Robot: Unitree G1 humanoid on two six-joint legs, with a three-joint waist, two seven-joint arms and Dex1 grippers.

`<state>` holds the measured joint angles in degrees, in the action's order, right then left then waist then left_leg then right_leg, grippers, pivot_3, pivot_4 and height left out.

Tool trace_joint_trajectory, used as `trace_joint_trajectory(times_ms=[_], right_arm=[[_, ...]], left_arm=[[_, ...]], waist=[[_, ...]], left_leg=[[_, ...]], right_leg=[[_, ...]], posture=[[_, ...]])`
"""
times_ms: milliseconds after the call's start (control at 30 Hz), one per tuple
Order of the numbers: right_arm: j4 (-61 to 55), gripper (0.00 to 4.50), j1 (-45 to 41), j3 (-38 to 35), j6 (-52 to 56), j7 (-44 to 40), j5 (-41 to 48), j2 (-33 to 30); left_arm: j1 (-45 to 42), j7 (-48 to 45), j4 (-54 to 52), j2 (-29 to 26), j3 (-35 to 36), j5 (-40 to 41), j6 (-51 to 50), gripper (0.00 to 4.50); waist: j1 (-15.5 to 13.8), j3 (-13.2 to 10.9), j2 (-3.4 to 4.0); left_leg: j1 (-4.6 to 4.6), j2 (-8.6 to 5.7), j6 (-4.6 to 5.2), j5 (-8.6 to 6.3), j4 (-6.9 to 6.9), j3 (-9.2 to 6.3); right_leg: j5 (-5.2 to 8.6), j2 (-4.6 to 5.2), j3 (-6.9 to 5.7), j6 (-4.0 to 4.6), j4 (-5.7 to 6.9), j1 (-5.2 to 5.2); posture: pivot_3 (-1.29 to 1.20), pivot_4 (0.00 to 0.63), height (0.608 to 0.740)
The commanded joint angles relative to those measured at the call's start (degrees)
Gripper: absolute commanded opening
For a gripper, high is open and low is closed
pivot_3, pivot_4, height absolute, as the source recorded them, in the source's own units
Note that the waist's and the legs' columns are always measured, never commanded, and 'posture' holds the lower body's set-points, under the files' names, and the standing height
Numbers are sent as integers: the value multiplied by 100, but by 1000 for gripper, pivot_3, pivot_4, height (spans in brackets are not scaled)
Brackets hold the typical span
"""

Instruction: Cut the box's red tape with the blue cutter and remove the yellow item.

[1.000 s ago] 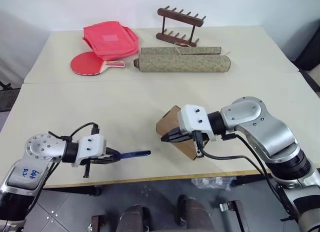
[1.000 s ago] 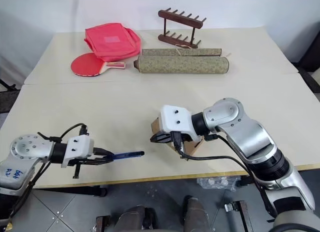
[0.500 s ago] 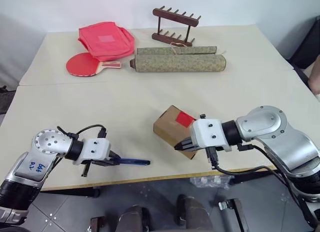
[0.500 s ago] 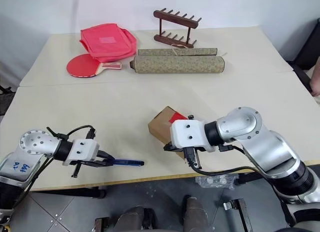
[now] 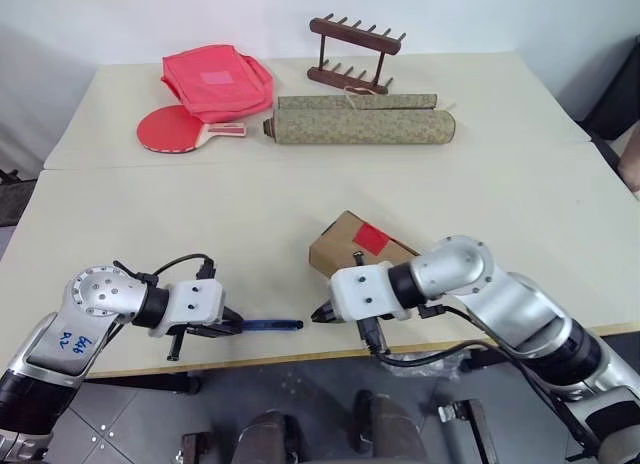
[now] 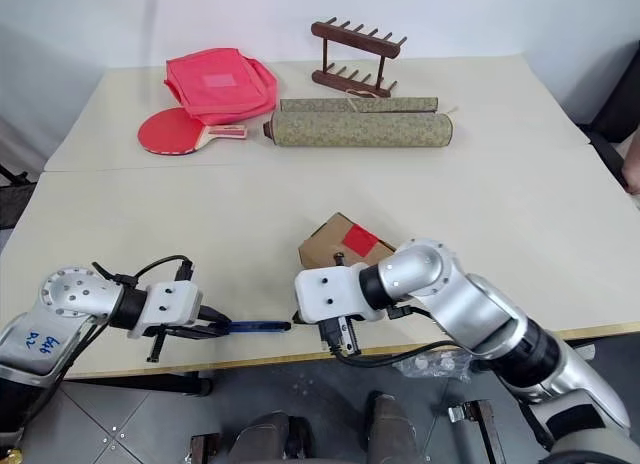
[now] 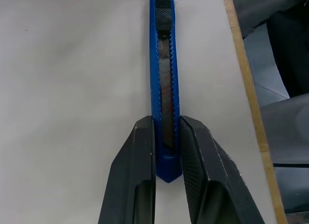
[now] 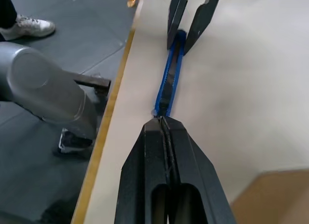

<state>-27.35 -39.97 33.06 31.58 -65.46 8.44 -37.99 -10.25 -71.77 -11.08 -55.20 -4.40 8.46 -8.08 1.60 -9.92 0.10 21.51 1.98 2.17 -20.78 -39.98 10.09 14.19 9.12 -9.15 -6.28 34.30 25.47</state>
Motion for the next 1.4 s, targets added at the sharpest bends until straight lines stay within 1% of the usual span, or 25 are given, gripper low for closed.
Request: trace_joint_trajectory(times_ms=[33, 133, 267, 400, 667, 900, 1033, 1400], right_arm=[[309, 40, -156, 270, -490, -32, -409, 182], [650, 40, -253, 470, -839, -108, -626, 406], [901, 40, -292, 552, -1088, -216, -754, 652], [1351, 40, -399, 768, -1543, -268, -1100, 933], [1731, 40, -388, 863, -2028, -413, -1429, 1143], [1868, 40, -352, 841, -2188, -510, -1556, 1267], [2119, 40, -346, 970, -2426, -466, -1758, 1373], [2768, 40, -434, 1033, -2742, -255, -2058, 2062]], left_arm=[[201, -69, -150, -76, -195, -84, -43, 401], [287, -72, -257, -100, -184, -68, -93, 401], [328, -54, -314, -112, -164, -58, -169, 401], [393, -50, -410, -129, -131, -26, -284, 401], [427, -28, -493, -159, -106, 2, -503, 401], [405, -28, -476, -165, -99, -2, -582, 401], [410, -17, -473, -157, -94, 5, -624, 401], [395, -4, -469, -125, -95, 11, -620, 401]], waist=[[3, 0, 0], [11, 0, 0], [12, 0, 0], [19, 0, 1], [16, 1, 1], [9, 1, 1], [11, 1, 2], [13, 4, 3]], left_leg=[[-1, -1, 0, 0, 0, 1], [-2, -1, 0, 0, 0, 3], [-3, 1, -2, 0, 1, 3], [-6, 4, -3, 0, 0, 8], [-9, 25, -19, -3, -1, 9], [-31, 57, -50, -1, -6, 15], [-39, 64, -57, 0, -9, 15], [-47, 69, -67, 5, -11, 16]], right_leg=[[0, 0, 0, 0, 0, 0], [0, -1, 0, 0, 1, 0], [1, -4, 1, 1, 3, -1], [2, -10, 5, 3, 4, -2], [10, -35, 8, 15, 5, -2], [30, -59, 10, 50, 41, -3], [37, -63, 9, 62, 56, -3], [45, -65, 10, 76, 75, -2]], posture=[[0, 150, 740], [0, 150, 740], [0, 150, 740], [0, 150, 740], [0, 150, 740], [0, 150, 740], [0, 150, 740], [0, 150, 740]])
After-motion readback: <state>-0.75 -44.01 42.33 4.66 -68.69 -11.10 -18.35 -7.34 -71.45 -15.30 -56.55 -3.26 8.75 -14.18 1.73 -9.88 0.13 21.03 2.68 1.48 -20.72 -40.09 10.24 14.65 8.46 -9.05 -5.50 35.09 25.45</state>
